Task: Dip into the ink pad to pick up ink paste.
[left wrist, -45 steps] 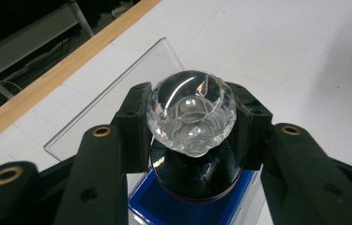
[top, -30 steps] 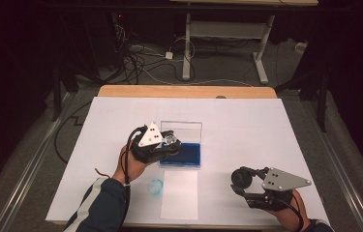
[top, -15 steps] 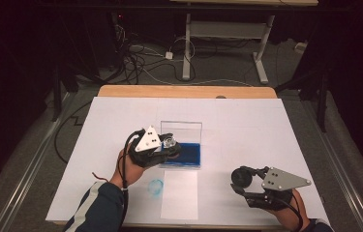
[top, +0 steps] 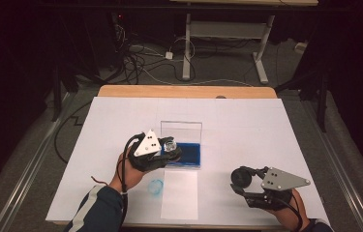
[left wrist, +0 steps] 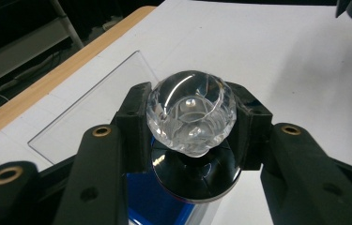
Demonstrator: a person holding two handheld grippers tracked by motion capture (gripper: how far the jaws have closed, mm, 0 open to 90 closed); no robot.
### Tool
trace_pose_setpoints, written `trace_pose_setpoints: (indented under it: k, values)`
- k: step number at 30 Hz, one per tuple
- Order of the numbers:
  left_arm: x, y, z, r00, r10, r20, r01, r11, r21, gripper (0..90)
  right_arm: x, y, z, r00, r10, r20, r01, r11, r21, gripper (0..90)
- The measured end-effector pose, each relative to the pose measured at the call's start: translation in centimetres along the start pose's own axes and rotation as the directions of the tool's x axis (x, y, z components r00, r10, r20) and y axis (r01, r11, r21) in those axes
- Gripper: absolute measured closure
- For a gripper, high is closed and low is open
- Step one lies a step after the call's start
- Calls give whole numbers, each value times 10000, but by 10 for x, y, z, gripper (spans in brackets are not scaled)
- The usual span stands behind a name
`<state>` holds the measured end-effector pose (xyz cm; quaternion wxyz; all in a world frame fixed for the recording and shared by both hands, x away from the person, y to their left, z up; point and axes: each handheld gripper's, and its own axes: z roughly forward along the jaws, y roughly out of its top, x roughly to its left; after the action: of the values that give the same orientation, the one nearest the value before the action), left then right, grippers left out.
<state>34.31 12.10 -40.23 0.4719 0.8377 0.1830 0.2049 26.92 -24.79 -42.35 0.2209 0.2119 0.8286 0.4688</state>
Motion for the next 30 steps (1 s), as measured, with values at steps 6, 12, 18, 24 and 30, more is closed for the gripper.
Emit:
trace_pose_setpoints:
  k: [6,12,18,24,30]
  values:
    - [-4,-1,-6,10000,62,27,-62,9999,-85,543,0,0,1,10000,-36,-7,36,10000,32,379]
    - [-9,-3,-11,9998,134,165,-132,9998,-129,543,0,0,0,10000,-56,-6,56,10000,40,378]
    - [-14,0,-14,9993,270,256,-265,9995,-199,543,0,1,1,10000,-68,-21,68,10000,23,379]
    - [-20,1,-18,9987,327,391,-317,9991,-264,543,0,1,1,10000,-52,-31,52,10000,-5,378]
    - [-26,-1,-20,9976,359,592,-342,9990,-301,543,0,1,0,10000,-43,-28,43,10000,-35,378]
